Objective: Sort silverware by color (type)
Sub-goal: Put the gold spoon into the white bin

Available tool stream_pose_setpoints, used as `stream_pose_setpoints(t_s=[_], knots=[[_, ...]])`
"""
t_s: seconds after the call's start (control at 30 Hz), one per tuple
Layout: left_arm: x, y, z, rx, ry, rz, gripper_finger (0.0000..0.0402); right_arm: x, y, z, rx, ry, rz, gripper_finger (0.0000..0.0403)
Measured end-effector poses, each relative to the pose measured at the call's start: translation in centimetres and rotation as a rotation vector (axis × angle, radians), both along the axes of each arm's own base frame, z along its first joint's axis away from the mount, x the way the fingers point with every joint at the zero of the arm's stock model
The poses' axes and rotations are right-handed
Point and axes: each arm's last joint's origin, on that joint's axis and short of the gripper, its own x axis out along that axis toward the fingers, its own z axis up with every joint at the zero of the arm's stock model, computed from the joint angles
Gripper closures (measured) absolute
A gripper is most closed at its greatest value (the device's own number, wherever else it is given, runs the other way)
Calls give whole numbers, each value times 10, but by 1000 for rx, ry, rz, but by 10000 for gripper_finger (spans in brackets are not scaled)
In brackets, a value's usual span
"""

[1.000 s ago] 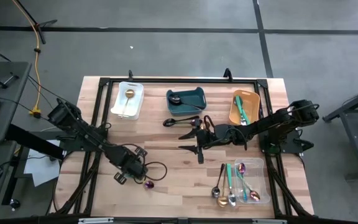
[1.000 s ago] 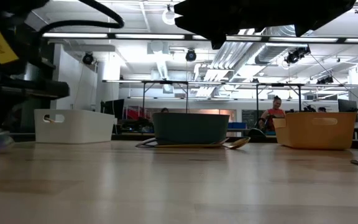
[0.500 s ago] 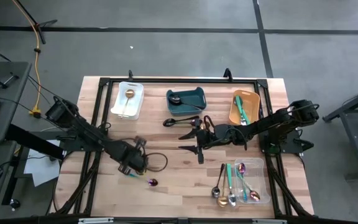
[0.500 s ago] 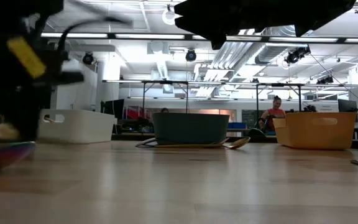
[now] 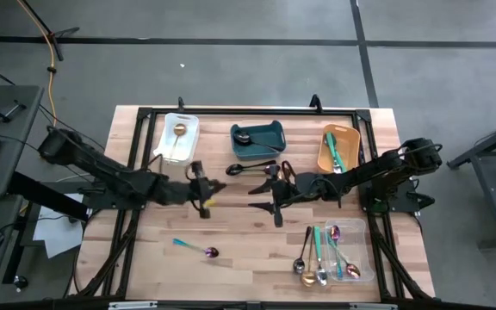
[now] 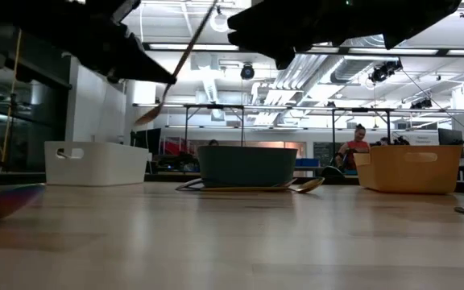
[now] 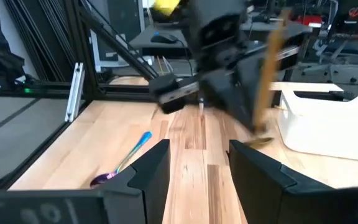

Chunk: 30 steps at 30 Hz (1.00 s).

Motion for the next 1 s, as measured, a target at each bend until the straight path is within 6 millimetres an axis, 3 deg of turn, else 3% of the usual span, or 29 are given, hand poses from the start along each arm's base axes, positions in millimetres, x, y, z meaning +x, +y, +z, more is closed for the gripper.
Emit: stream_pose_setpoints(t_s=[0.17,0.33,1.0], knots=[[-9,20,-11,-61,-292,65,398,0,0,-2,-7,21,0,244],[-14,31,-25,-62,-279,94,398,0,-1,-3,-11,25,-17,244],[-14,35,-25,-65,-277,63,398,-1,-3,-4,-32,43,-75,244]])
